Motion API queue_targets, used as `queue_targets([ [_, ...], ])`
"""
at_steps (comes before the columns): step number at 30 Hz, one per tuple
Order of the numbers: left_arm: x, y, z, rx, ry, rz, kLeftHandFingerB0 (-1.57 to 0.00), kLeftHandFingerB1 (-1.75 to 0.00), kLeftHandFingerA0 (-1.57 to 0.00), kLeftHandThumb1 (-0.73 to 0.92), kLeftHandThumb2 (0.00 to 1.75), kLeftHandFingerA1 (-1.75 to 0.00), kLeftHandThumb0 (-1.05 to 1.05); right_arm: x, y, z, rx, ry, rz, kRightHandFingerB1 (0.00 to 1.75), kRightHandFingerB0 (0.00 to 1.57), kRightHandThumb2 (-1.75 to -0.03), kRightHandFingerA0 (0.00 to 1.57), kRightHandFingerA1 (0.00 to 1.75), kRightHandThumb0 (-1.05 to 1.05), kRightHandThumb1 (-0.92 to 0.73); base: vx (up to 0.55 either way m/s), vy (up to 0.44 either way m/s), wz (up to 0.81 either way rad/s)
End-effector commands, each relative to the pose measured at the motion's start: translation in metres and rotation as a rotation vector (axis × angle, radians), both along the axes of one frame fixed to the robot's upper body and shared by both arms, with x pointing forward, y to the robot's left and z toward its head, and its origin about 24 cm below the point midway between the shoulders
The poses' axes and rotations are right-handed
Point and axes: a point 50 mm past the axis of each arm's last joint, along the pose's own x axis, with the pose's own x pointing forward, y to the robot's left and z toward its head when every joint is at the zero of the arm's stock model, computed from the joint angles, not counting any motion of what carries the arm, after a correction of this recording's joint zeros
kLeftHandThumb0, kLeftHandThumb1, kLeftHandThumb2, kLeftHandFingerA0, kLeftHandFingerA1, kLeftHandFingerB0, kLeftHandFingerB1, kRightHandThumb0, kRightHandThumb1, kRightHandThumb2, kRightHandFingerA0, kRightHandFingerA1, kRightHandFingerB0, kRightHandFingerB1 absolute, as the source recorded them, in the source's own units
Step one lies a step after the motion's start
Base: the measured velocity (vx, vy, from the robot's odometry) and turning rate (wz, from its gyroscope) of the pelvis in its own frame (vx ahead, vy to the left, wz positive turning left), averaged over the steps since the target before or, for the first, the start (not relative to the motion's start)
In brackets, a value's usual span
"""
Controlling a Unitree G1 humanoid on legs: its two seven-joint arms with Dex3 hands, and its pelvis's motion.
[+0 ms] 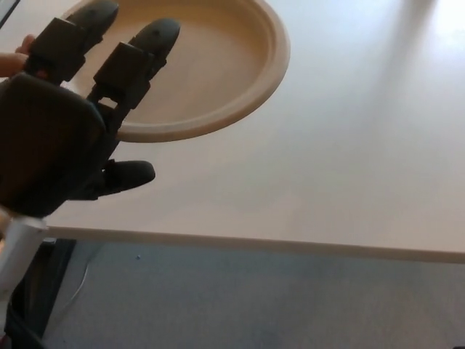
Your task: A person passes a plate to the robot and the robot grabs it with its left hand and places it at the centre of the table infront of it
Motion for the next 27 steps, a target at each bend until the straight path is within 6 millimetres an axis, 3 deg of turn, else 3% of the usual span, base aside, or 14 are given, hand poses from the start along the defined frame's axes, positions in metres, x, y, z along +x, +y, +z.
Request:
queue_targets([
  [1, 0.021, 0.001, 0.010, 0.052, 0.007, 0.094, -0.01, -0.25, -0.11, 0.56, 0.58, -0.28, -0.74, 0.003, -0.008, 0.005, -0.015, -0.006, -0.010, 0.46, 0.36, -0.64, 0.34, 0.56, -0.70, -0.80, 0.00, 0.000, 0.00],
  [7, 0.035, -0.004, 0.011, 0.055, -0.012, 0.108, -0.03, -0.29, -0.15, 0.50, 0.82, -0.41, -0.73, 0.003, -0.008, 0.006, 0.001, -0.007, -0.016, 0.46, 0.35, -0.64, 0.33, 0.57, -0.71, -0.79, 0.00, 0.000, 0.00],
  [8, 0.037, -0.004, 0.012, 0.059, -0.012, 0.114, -0.03, -0.51, -0.01, 0.39, 0.96, -0.45, -0.35, 0.003, -0.008, 0.006, 0.003, -0.008, -0.014, 0.47, 0.34, -0.64, 0.33, 0.57, -0.71, -0.79, 0.00, 0.000, 0.00],
  [9, 0.039, -0.005, 0.012, 0.065, -0.013, 0.123, -0.03, -0.51, -0.01, 0.39, 0.96, -0.45, -0.35, 0.003, -0.008, 0.006, 0.007, -0.010, -0.011, 0.47, 0.34, -0.64, 0.33, 0.57, -0.71, -0.79, 0.00, 0.000, 0.00],
  [10, 0.041, -0.006, 0.011, 0.055, -0.029, 0.127, -0.06, -0.34, -0.59, 0.57, 0.79, -0.52, -0.59, 0.003, -0.008, 0.006, 0.003, -0.007, -0.006, 0.45, 0.35, -0.64, 0.34, 0.56, -0.71, -0.80, 0.00, 0.000, 0.00],
  [12, 0.044, -0.007, 0.010, 0.042, -0.054, 0.133, -0.06, -0.34, -0.59, 0.57, 0.79, -0.52, -0.59, 0.002, -0.009, 0.006, -0.004, -0.001, 0.000, 0.45, 0.35, -0.64, 0.34, 0.56, -0.71, -0.80, 0.00, 0.000, 0.00],
  [13, 0.048, -0.006, 0.011, 0.016, -0.057, 0.122, -0.13, -0.30, -0.97, 0.73, 0.67, -0.72, -0.38, 0.004, -0.008, 0.006, -0.009, 0.002, 0.003, 0.45, 0.35, -0.64, 0.34, 0.55, -0.72, -0.80, 0.00, 0.000, 0.00],
  [14, 0.048, -0.006, 0.011, 0.013, -0.059, 0.121, -0.13, -0.30, -0.97, 0.73, 0.67, -0.72, -0.38, 0.004, -0.008, 0.006, -0.009, 0.002, 0.004, 0.45, 0.35, -0.64, 0.34, 0.55, -0.72, -0.80, 0.00, 0.000, 0.00],
  [15, 0.050, -0.006, 0.012, 0.051, -0.033, 0.144, -0.22, -0.29, -1.02, 0.65, 0.60, -1.29, -0.18, 0.005, -0.008, 0.007, -0.014, 0.002, 0.008, 0.45, 0.35, -0.64, 0.34, 0.56, -0.72, -0.80, 0.00, 0.000, 0.00],
  [17, 0.051, -0.007, 0.013, 0.049, -0.016, 0.134, -0.44, -0.37, -1.05, 0.57, 0.61, -1.26, -0.15, 0.006, -0.007, 0.007, -0.013, -0.002, 0.007, 0.45, 0.35, -0.64, 0.34, 0.56, -0.71, -0.80, 0.00, 0.000, 0.00],
  [18, 0.051, -0.008, 0.012, 0.027, -0.017, 0.113, -0.72, -0.46, -1.13, 0.50, 0.56, -0.75, -0.15, 0.006, -0.008, 0.007, -0.008, -0.003, 0.003, 0.56, 0.30, -1.05, 0.30, 0.61, -0.75, -0.63, 0.00, 0.000, 0.00],
  [24, 0.051, -0.011, 0.006, 0.036, -0.041, 0.104, -0.84, -0.65, -0.96, 0.59, 0.58, -1.31, -0.22, 0.006, -0.008, 0.008, -0.001, -0.003, 0.005, 0.56, 0.29, -1.05, 0.29, 0.61, -0.75, -0.63, 0.00, 0.000, 0.00],
  [26, 0.051, -0.012, 0.004, 0.035, -0.055, 0.104, -0.84, -0.65, -0.96, 0.59, 0.58, -1.31, -0.22, 0.006, -0.009, 0.008, 0.005, -0.003, 0.005, 0.56, 0.29, -1.05, 0.29, 0.61, -0.75, -0.63, 0.00, 0.000, 0.00],
  [27, 0.050, -0.011, 0.002, 0.027, -0.064, 0.097, -0.76, -0.81, -0.87, 0.63, 0.59, -1.46, -0.20, 0.006, -0.008, 0.008, 0.000, -0.006, 0.009, 0.46, 0.35, -0.64, 0.33, 0.57, -0.71, -0.80, 0.00, 0.000, 0.00],
])
